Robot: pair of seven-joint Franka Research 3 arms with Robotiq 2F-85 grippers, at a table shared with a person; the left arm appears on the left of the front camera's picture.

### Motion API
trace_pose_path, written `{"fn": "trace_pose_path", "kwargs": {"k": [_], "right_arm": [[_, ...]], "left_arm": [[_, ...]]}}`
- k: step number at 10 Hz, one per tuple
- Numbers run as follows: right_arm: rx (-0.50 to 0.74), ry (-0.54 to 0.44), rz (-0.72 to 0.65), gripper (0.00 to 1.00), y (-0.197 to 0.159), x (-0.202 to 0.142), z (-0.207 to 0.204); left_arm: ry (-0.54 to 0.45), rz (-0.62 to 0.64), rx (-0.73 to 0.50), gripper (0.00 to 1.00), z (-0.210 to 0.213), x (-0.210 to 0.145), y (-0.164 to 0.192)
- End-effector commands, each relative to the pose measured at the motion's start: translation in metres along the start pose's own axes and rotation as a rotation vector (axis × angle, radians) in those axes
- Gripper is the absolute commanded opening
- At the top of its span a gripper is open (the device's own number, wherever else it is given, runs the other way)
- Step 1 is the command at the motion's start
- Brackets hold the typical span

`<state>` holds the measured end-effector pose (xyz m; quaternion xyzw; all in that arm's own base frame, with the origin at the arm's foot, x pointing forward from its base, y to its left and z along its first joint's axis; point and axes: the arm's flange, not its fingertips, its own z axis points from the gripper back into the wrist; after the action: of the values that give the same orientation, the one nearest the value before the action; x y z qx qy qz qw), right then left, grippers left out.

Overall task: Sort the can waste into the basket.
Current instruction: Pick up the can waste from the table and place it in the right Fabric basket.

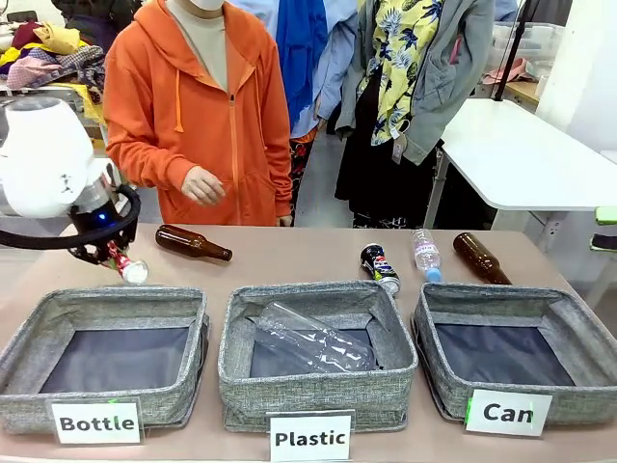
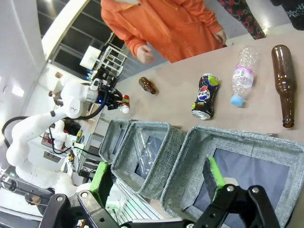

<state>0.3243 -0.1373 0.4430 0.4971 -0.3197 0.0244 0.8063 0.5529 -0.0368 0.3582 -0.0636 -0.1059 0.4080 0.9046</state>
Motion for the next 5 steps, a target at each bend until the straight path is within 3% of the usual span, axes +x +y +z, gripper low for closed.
{"fn": "trace_pose_path", "kwargs": {"k": [1, 3, 5], "right_arm": [[0.017, -0.020, 0.028, 1.00, -0.001, 0.003, -0.001], [0.017, -0.020, 0.028, 1.00, -0.001, 0.003, -0.001], [0.017, -0.020, 0.028, 1.00, -0.001, 0.003, -0.001]], "left_arm": [[-0.034, -0.031, -0.111, 0.00, 0.043, -0.005, 0.030], [-0.037, -0.129, -0.156, 0.00, 0.092, -0.011, 0.061], [-0.022, -0.341, -0.255, 0.00, 0.149, -0.010, 0.104]]}}
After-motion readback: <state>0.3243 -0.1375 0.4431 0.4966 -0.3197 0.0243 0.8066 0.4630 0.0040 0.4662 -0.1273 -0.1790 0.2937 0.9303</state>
